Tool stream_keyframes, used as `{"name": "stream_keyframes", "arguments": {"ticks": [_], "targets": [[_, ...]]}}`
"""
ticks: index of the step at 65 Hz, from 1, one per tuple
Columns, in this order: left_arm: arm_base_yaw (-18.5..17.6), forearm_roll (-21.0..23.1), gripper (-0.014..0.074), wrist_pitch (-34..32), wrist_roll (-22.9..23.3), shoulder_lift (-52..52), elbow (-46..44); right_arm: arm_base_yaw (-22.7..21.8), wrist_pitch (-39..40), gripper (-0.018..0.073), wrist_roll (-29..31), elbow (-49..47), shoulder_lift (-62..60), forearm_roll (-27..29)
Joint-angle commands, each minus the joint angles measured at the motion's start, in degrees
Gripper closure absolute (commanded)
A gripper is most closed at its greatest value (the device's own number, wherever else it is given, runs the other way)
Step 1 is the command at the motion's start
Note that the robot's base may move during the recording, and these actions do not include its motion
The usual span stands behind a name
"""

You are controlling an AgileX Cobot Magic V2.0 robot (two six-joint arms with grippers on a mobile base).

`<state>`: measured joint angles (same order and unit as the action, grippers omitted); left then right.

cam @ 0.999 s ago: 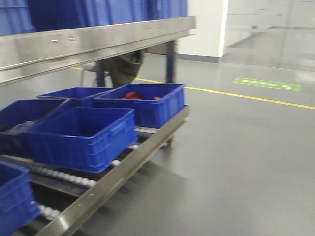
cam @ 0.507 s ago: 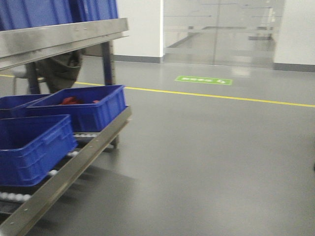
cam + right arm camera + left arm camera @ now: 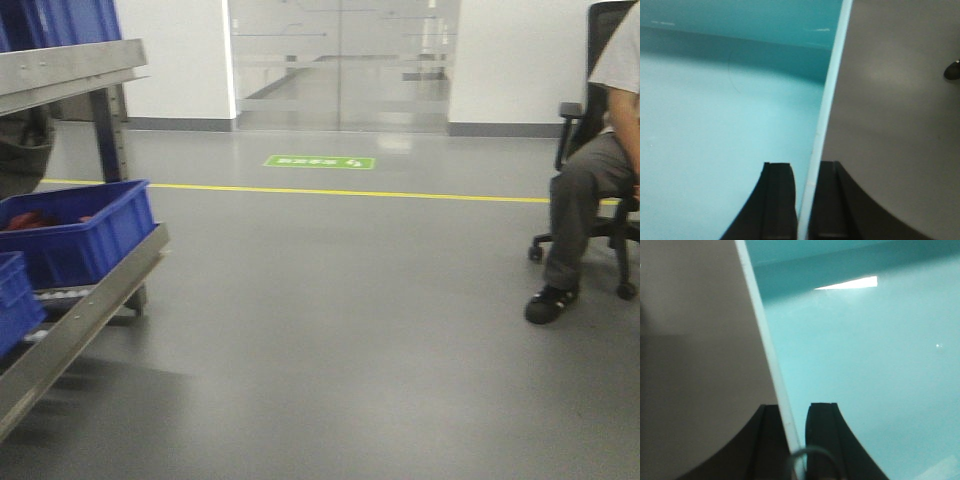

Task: Fetch blue bin and place on conveyor start
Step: 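Hold the teal bin in both grippers while driving to the conveyor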

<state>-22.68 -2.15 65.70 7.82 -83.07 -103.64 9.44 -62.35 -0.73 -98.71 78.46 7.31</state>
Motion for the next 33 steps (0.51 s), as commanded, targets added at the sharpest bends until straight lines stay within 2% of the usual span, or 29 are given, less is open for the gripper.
{"name": "stream_keyframes", "arguments": {"ticks": [1,33], "targets": [[-0.54,1.22,0.0708,-2.25,-1.09,0.91,-0.57,-0.08,1.45,0.0711,1.26,-0.59,-0.65,-0.13],[-0.54,1.22,0.0708,-2.25,-1.09,0.91,-0.57,-0.08,1.45,0.0711,1.26,-0.59,-0.65,-0.13]]}}
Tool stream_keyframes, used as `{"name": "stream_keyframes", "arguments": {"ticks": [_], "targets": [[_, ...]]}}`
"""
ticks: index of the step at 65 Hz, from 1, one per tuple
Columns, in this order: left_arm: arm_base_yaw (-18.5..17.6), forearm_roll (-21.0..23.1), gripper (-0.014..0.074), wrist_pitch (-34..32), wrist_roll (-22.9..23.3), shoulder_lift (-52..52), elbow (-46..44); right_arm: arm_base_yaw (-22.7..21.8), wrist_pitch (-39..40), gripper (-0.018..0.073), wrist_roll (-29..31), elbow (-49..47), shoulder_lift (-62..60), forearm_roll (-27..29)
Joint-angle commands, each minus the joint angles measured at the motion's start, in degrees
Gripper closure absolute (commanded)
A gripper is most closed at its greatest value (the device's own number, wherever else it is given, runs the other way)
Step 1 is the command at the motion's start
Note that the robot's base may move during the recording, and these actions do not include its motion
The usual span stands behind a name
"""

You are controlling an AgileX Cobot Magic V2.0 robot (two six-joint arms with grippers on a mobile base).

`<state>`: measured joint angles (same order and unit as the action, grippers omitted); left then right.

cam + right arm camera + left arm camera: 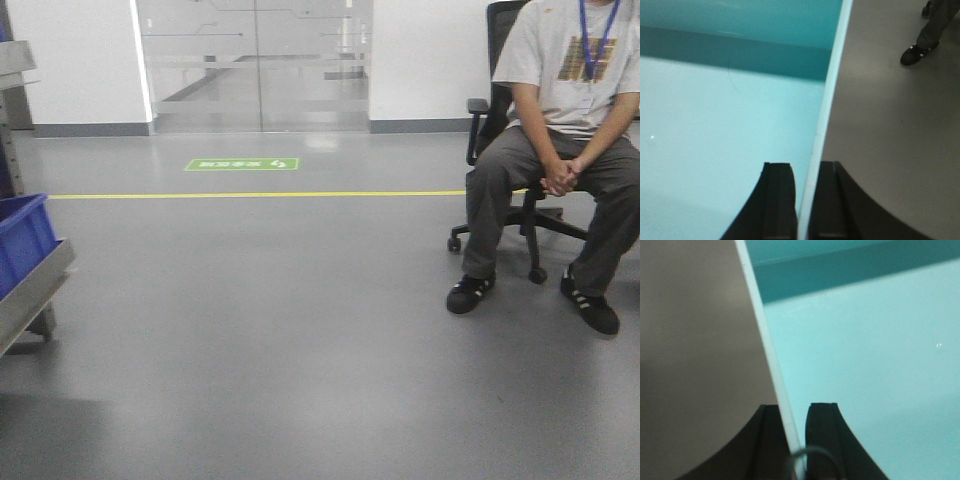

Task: Fetch blue bin and place on conveyor start
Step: 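Hold the teal bin in both grippers while driving to the conveyor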

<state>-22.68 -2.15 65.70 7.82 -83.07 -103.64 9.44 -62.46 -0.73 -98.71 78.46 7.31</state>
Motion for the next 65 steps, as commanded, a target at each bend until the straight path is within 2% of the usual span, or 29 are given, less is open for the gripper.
{"name": "stream_keyframes", "arguments": {"ticks": [1,65], "targets": [[-0.54,1.22,0.0708,-2.25,-1.09,0.91,-0.57,-0.08,1.56,0.0711,1.26,-0.59,-0.65,-0.13],[-0.54,1.22,0.0708,-2.25,-1.09,0.91,-0.57,-0.08,1.70,0.0711,1.26,-0.59,-0.65,-0.13]]}}
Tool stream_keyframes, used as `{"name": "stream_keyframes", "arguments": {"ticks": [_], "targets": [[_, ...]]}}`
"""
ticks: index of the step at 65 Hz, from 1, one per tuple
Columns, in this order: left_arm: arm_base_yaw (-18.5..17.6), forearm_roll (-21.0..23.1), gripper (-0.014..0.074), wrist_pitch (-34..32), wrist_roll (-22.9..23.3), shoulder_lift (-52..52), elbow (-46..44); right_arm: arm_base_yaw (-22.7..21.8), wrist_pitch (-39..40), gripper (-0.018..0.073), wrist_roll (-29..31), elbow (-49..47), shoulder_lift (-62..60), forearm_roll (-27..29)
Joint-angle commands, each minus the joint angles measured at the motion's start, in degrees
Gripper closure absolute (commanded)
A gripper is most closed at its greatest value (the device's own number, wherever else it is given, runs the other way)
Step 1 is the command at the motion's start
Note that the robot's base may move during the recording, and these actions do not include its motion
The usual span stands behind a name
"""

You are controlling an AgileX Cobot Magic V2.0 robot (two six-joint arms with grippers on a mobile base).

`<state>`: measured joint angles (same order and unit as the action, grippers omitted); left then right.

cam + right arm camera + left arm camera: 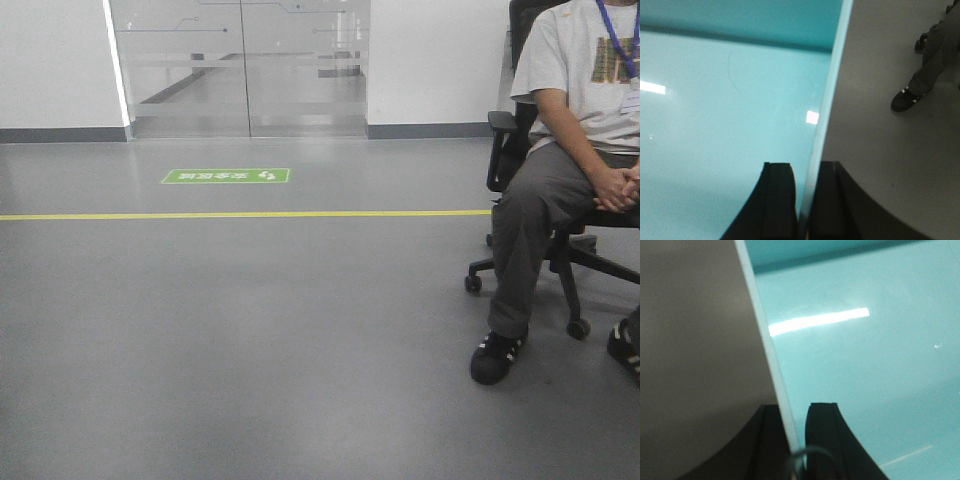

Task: Fetch blue bin and place on conveyor start
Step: 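Hold the teal bin in both grippers while driving to the conveyor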

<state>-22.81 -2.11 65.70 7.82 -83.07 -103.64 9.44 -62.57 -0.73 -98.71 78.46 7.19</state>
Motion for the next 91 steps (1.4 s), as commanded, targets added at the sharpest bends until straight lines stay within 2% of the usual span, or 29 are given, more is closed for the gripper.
{"name": "stream_keyframes", "arguments": {"ticks": [1,48,73,91], "targets": [[-0.42,1.24,0.0708,-2.39,-1.09,0.91,-0.57,-0.08,1.91,0.0711,1.26,-0.59,-0.65,-0.01],[-0.42,1.24,0.0708,-3.07,-1.09,0.91,-0.57,-0.08,5.17,0.0711,1.26,-0.59,-0.65,-0.01],[-0.42,1.24,0.0708,-12.61,-1.09,0.91,-0.57,-0.08,5.17,0.0711,1.26,-0.59,-0.65,-0.01],[-0.42,1.24,0.0708,-15.66,-1.09,0.91,-0.57,-0.08,5.27,0.0711,1.26,-0.59,-0.65,-0.01]]}}
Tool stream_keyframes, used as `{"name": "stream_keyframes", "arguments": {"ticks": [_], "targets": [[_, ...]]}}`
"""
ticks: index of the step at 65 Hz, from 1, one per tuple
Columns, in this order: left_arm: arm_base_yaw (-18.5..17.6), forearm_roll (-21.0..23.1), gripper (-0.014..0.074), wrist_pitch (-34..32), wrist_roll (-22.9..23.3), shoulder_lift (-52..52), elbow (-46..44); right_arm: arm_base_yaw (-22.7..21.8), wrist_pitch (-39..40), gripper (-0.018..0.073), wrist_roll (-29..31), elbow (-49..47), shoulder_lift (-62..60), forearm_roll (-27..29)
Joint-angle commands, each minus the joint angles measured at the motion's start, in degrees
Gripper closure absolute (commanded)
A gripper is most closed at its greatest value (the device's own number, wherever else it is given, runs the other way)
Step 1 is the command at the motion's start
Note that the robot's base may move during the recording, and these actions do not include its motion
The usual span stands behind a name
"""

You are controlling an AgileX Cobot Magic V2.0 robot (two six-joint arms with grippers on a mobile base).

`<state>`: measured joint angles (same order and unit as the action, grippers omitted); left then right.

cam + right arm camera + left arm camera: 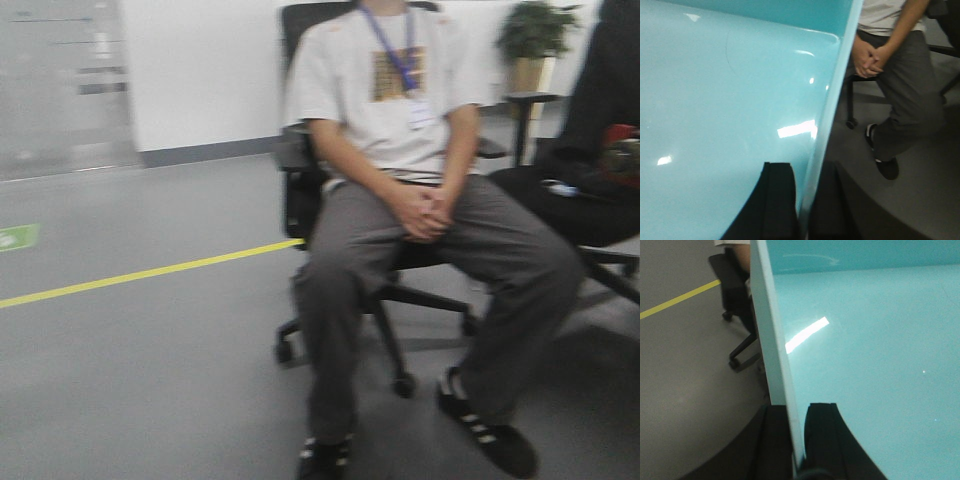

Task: Fetch blue bin and place on conveyor start
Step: 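Hold the teal bin in both grippers while driving to the conveyor, then lower the held teal bin onto the near end of the conveyor belt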

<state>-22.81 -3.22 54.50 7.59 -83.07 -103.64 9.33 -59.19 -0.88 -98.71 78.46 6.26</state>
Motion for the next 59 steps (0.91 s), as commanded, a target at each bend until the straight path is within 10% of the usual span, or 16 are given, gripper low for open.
{"name": "stream_keyframes", "arguments": {"ticks": [1,59], "targets": [[-0.42,2.35,0.0708,-4.46,-0.86,0.91,-0.57,0.03,1.89,0.0711,1.40,-0.59,-0.65,0.93],[-0.42,2.35,0.0708,-4.46,-0.86,0.91,-0.57,0.03,1.89,0.0711,1.40,-0.59,-0.65,0.93]]}}
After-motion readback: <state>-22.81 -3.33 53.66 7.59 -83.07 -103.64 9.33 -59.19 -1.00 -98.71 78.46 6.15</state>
